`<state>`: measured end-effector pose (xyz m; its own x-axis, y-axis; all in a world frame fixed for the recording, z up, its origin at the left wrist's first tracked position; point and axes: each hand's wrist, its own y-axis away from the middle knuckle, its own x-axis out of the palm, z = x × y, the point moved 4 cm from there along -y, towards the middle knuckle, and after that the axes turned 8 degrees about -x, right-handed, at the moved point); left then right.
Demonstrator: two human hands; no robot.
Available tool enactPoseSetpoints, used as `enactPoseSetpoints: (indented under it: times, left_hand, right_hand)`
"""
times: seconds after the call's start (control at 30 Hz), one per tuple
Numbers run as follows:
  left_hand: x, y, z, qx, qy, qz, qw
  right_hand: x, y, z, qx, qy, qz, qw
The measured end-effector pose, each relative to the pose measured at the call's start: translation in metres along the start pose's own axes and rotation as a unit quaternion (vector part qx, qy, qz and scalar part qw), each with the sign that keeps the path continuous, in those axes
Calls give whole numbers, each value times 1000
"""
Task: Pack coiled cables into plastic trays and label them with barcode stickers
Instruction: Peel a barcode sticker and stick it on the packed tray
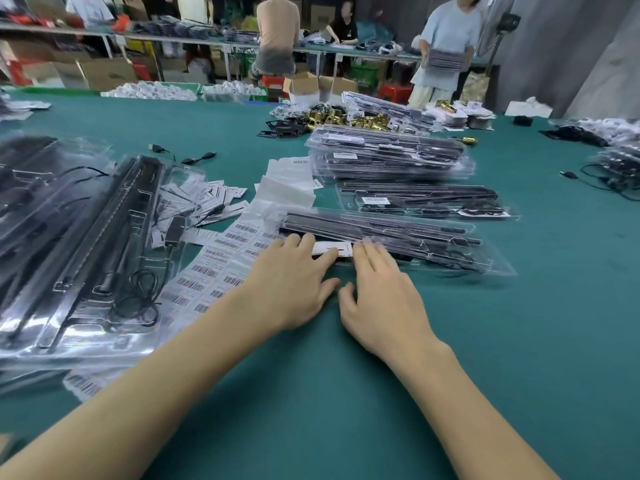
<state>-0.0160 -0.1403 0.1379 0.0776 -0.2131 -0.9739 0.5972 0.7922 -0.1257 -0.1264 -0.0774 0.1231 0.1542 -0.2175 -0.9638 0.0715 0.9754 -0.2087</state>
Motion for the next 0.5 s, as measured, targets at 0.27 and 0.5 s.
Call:
enactPoseSetpoints:
  times: [0.27,0.5]
  left_hand:
    - [5,0,-1,14,41,-11,999]
    - [10,0,-6,15,73,-24,997]
  right_hand:
    - [6,6,3,69,44,14,997]
    - [1,8,4,85,66,9,994]
